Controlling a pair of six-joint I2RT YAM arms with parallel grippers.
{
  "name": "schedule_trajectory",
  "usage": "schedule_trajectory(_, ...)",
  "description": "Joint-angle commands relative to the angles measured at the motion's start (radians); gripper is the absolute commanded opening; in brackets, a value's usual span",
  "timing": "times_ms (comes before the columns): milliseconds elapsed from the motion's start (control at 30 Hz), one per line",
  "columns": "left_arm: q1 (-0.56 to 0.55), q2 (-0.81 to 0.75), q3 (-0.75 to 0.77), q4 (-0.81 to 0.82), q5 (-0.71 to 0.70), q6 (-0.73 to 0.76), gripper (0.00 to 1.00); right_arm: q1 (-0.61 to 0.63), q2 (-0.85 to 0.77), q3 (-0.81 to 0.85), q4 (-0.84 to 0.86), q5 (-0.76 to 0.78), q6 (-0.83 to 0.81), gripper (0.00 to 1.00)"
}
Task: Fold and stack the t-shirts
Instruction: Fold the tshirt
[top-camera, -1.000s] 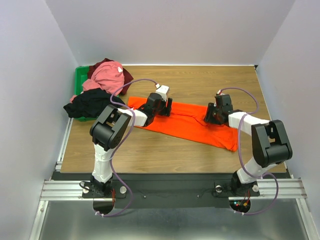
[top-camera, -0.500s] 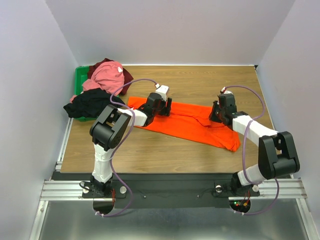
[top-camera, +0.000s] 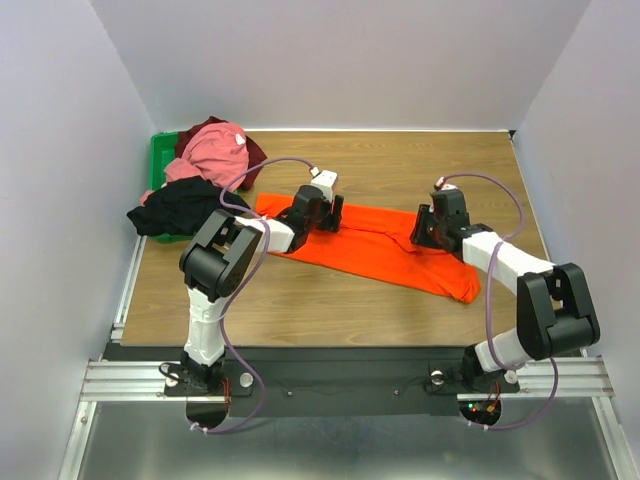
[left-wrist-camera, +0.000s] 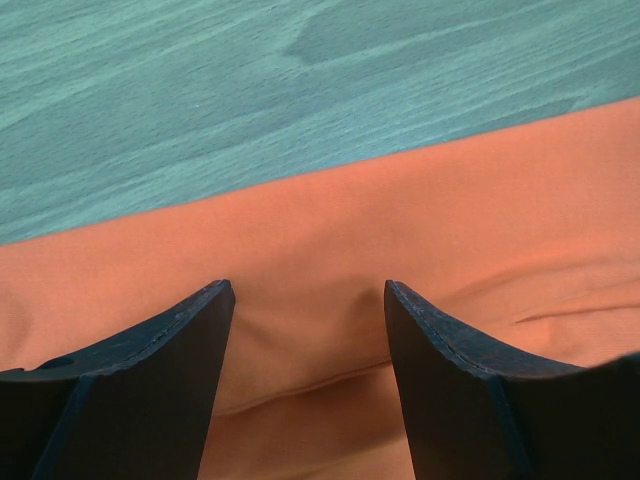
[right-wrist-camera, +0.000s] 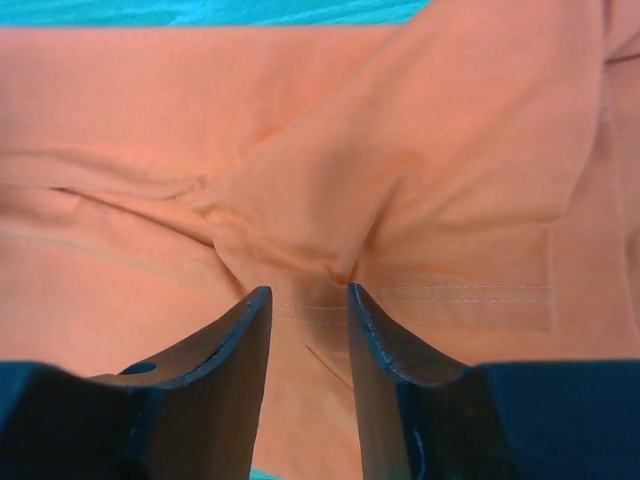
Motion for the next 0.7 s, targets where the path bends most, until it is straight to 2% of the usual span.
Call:
schedule_trajectory(0,0.009,0.012,0.024,-0.047,-0.006,0.006,0.73,0.027,0.030,0.005,0.004,0.003,-0.011,0.44)
schedule_trajectory(200,0.009,0.012,0.026,-0.047,-0.006,0.008,0.73,0.032,0.087,0.012,-0.005,0.060,-0.002,0.43)
schedule_trajectory(267,0.009,0.012,0.026,-0.047,-0.004,0.008,0.72,0.033,0.089,0.012,-0.008,0.075,0.000,0.40)
schedule_trajectory(367,0.009,0.012,0.026,-0.047,-0.004,0.009,0.72,0.035,0.078,0.016,-0.014,0.089,-0.001,0.29)
schedule_trajectory(400,0.009,0.012,0.027,-0.047,-0.004,0.009,0.72,0.035,0.075,0.016,-0.017,0.092,-0.002,0.21)
schedule_trajectory(533,0.009,0.012,0.026,-0.047,-0.004,0.009,0.72,0.038,0.055,0.014,-0.031,0.098,0.001,0.03)
schedule_trajectory(667,0.009,0.015,0.027,-0.047,-0.004,0.009,0.71,0.042,-0.002,0.003,-0.059,0.103,0.003,0.00)
